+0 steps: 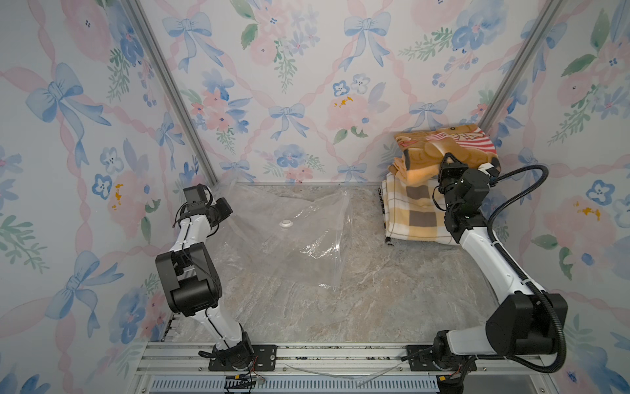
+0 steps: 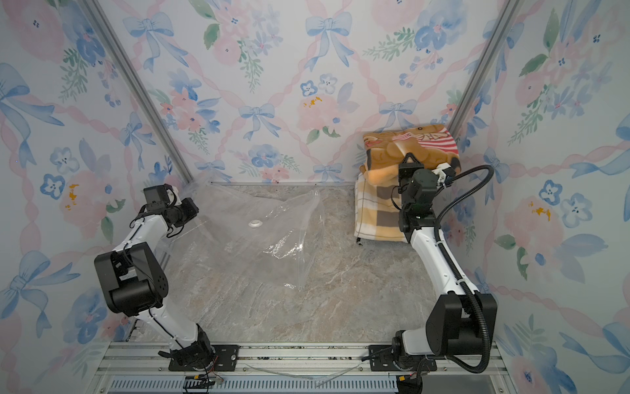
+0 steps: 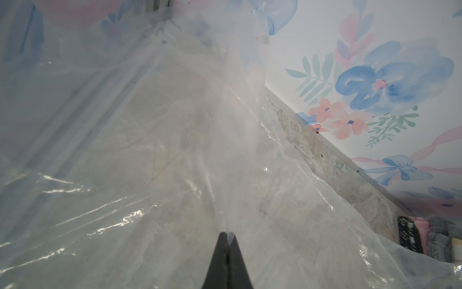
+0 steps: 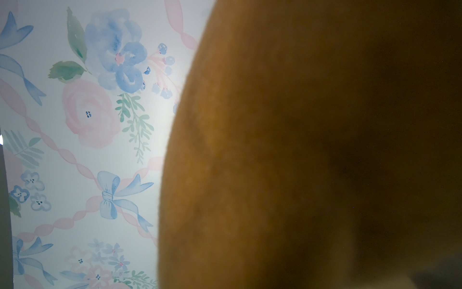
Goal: Take the blanket out of the vacuum bag
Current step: Place the blanket at the corner of the board.
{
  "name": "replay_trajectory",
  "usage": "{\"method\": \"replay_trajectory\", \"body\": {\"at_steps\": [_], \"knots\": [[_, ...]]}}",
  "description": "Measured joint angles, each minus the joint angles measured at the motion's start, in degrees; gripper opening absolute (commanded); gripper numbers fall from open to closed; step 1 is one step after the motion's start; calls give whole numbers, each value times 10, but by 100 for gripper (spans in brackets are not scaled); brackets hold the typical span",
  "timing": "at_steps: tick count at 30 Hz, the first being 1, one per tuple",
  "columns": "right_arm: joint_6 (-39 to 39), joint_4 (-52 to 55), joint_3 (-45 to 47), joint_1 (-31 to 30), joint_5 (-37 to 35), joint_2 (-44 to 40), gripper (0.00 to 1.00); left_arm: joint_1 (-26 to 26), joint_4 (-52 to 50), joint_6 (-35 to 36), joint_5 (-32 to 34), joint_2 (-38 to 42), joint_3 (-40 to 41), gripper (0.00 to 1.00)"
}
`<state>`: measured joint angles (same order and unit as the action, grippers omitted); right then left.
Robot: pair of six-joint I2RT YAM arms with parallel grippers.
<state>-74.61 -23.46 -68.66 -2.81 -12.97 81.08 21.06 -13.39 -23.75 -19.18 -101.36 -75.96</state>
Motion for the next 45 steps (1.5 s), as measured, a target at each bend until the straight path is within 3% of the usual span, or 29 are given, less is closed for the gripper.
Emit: {"method": "replay_trajectory", "body": {"at_steps": [18, 34, 41, 45], "knots": [[-40, 26, 160, 9, -30, -85, 0, 0, 0, -2, -3, -1, 0, 0], [-83, 132, 184, 40, 64, -99, 0, 0, 0, -6, -4, -1, 0, 0], [-68, 146, 216, 40, 72, -106, 0, 0, 0, -6, -6, -1, 0, 0], [-43, 160, 242, 43, 75, -132, 6, 0, 0, -6, -9, -1, 0, 0]]}}
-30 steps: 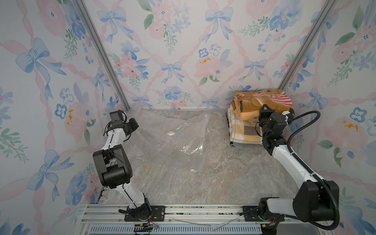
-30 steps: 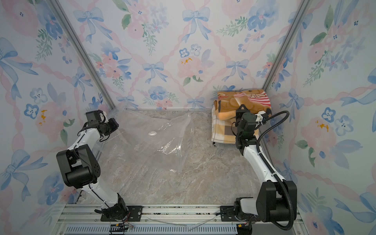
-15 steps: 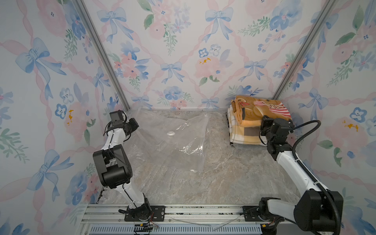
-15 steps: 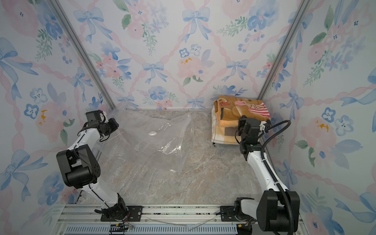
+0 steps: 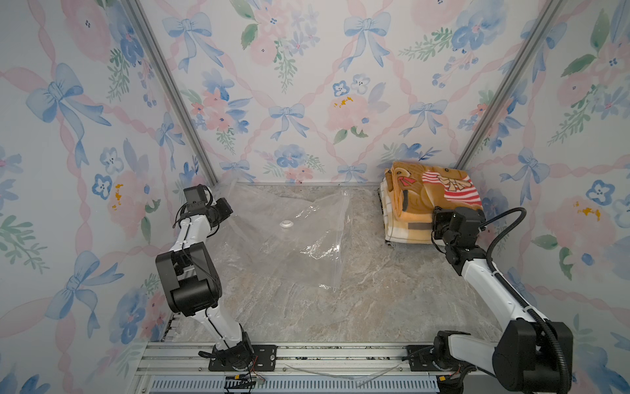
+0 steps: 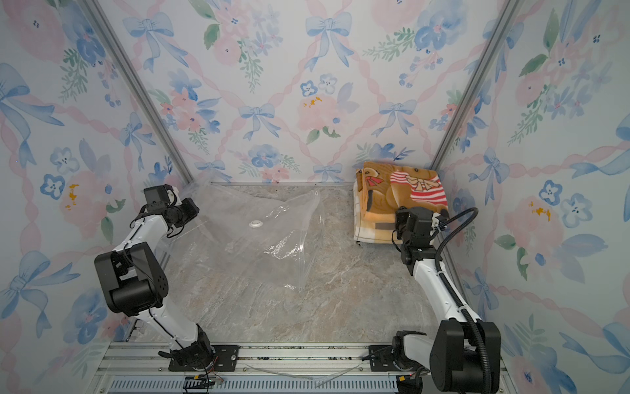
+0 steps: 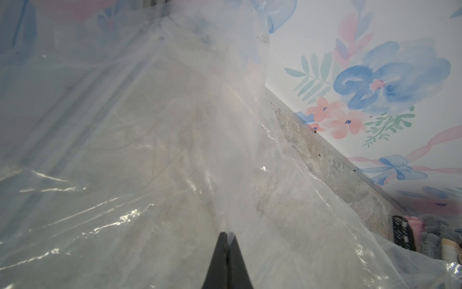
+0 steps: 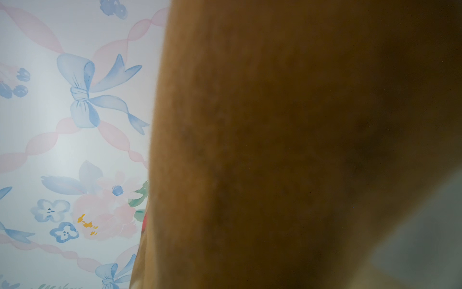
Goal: Take the blanket out of the vacuum bag
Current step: Place the blanket at the corner of the board.
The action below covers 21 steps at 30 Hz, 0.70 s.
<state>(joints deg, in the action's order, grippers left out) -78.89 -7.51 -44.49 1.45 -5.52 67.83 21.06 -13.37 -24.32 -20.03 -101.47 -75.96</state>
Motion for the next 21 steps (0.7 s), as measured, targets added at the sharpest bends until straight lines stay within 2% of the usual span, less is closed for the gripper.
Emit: {"method": "replay_trajectory", "body": {"at_steps": [7, 12, 14, 21], "knots": [[64, 24, 17, 20, 22, -16, 6, 0, 5, -8, -14, -3, 0, 0], [106, 40, 9, 38, 53, -8, 21, -7, 23, -24, -37, -4, 4, 0], [117, 43, 3, 42, 63, -2, 32, -12, 37, -31, -50, -4, 12, 0], [153, 74, 3, 50, 102, -6, 83, -28, 123, -67, -97, -3, 63, 0]]}}
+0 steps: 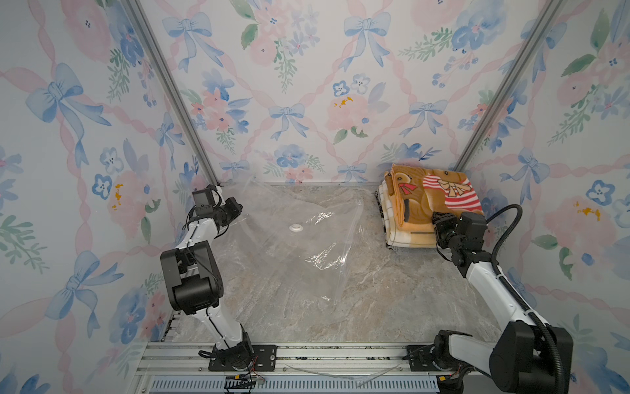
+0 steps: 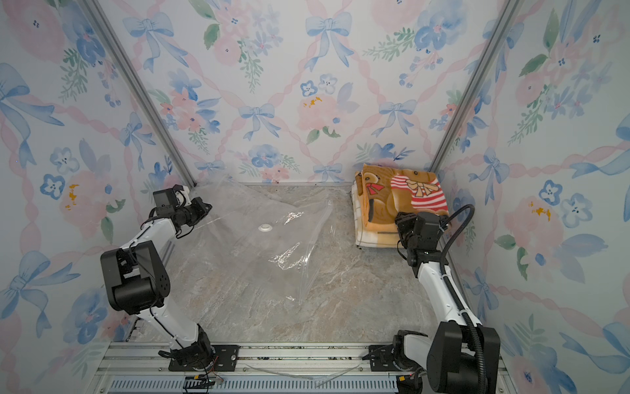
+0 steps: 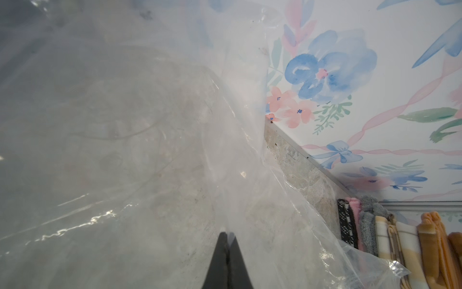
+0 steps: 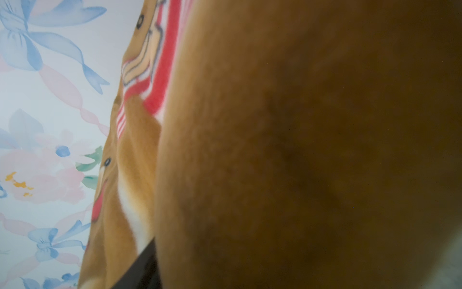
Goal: Take the blanket out of the vacuum bag
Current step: Place the blanket at the corner of the board.
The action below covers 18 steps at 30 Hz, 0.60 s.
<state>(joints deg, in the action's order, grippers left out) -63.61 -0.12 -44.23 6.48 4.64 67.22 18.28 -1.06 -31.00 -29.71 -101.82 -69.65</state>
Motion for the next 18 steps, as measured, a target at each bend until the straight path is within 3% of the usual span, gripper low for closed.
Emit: {"method": "replay_trajectory", "body": {"at_steps": [3, 10, 16, 18], "knots": [[25, 58, 0, 3, 6, -41, 92, 3, 35, -12, -3, 6, 24, 0], [106, 247, -19, 31, 14, -196, 93, 20, 94, -40, -2, 45, 56, 0], [170, 375, -96, 41, 18, -236, 90, 33, 116, -53, -2, 48, 56, 0], [189, 394, -131, 41, 28, -221, 83, 35, 117, -57, -2, 48, 56, 0]]}}
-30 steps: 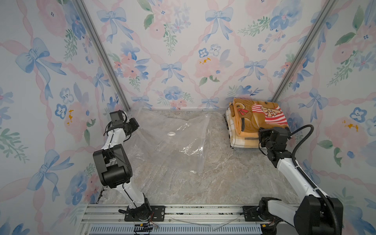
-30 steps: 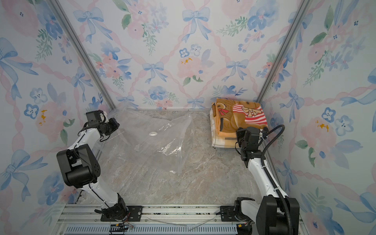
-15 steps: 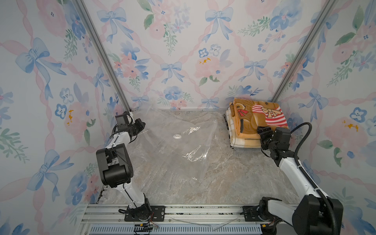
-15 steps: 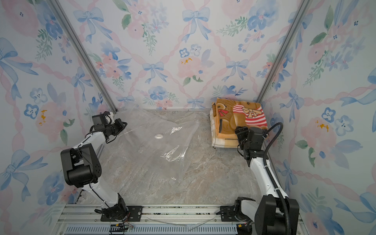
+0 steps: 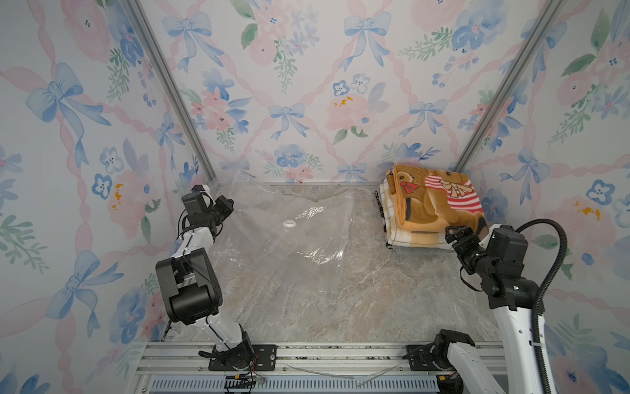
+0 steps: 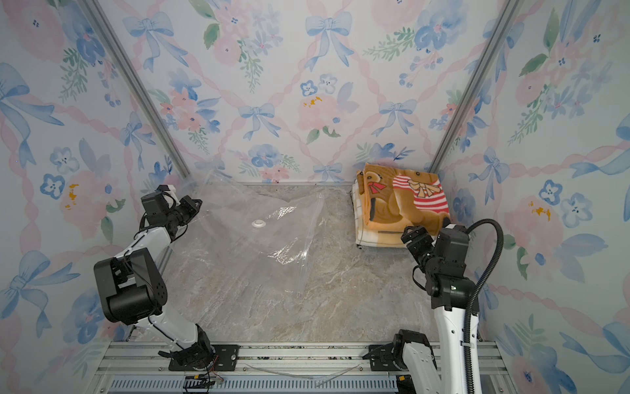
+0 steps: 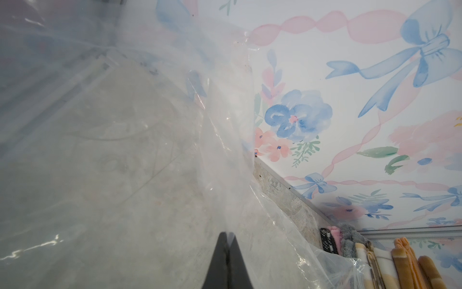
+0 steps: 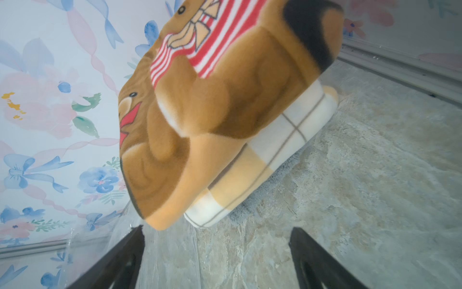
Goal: Take the blanket out of the vacuum bag
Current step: Place the blanket at the corner of the board.
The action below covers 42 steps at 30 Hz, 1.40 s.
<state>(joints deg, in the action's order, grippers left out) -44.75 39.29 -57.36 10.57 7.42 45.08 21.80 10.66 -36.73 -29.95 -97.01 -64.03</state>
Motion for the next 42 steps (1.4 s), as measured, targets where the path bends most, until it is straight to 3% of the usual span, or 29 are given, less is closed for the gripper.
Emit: {"method": "replay_trajectory", "body": {"at_steps": [2, 6, 12, 17, 21, 26, 36, 42], "knots": [[18, 3, -41, 0, 16, 33, 76, 0, 0, -3, -2, 0, 0, 0], [74, 4, -166, -15, 33, 182, 74, 0, 0, -9, -9, -1, 0, 0], [222, -12, -353, -83, -31, 427, 73, 0, 0, -10, -14, -2, 0, 0], [329, -18, -405, -150, -106, 531, 73, 0, 0, -10, -15, -2, 0, 0], [363, -18, -411, -183, -160, 587, 71, 0, 0, -10, -15, -2, 0, 0], [366, -73, -363, -193, -181, 607, 72, 0, 0, -10, -15, -2, 0, 0], [362, -237, -227, -193, -191, 544, 74, 0, -1, -10, -23, -2, -1, 0], [362, -258, -205, -190, -195, 514, 77, 0, 0, -10, -31, -26, -11, 0]]}}
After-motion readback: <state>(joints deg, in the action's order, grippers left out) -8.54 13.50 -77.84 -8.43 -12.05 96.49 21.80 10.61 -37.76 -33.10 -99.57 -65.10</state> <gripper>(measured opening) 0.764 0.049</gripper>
